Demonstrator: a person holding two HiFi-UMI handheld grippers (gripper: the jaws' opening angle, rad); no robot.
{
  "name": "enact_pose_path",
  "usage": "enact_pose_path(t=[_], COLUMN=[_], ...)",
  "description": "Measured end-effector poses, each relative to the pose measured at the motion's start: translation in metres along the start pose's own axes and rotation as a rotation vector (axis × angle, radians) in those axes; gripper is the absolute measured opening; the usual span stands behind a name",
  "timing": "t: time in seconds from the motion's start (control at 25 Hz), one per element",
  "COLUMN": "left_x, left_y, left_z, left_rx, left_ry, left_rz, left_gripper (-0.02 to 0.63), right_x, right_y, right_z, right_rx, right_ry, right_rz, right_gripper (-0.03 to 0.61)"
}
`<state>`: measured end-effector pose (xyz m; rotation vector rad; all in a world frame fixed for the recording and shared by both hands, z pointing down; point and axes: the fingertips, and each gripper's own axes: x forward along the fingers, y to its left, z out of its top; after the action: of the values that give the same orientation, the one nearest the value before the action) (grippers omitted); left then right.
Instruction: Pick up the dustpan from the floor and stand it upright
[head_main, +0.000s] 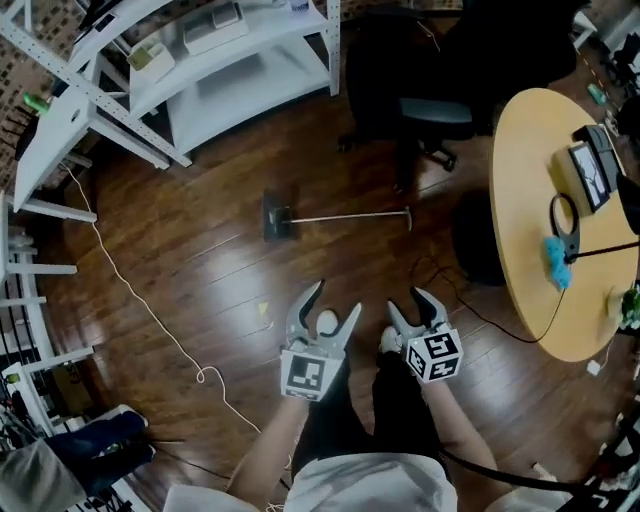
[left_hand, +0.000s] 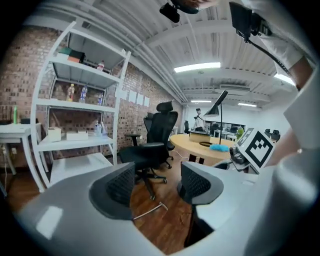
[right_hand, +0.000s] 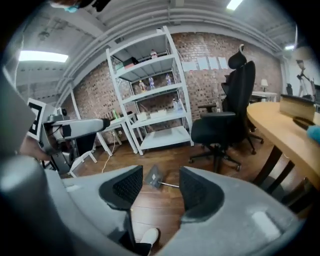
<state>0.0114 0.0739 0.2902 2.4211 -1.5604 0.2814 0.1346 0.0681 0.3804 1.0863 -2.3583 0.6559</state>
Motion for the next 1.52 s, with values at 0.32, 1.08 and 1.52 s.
enact_pose_path(t=[0.32, 1.08, 1.52], left_x=[0.157, 0.384, 0.311], left_y=[0.046, 0.059, 0.050], left_z=[-0.207, -0.541, -0.400], left_rx=[-0.039, -0.079, -0.160], left_ry=[0.187, 0.251, 0.240], left_rz=[-0.038, -0.154, -0.135], left_gripper=[0.291, 0.293, 0.325], right_x=[0.195, 0.484, 0.380], right_y=[-0.134, -0.503, -0.410], right_z=[-0.139, -0.437, -0.247], right_rx=[0.071, 0.083, -0.015], right_ry=[0.147, 0.379, 0.244], right_rz=[-0.080, -0.380, -0.423], right_gripper=[0.216, 0.173, 0.065])
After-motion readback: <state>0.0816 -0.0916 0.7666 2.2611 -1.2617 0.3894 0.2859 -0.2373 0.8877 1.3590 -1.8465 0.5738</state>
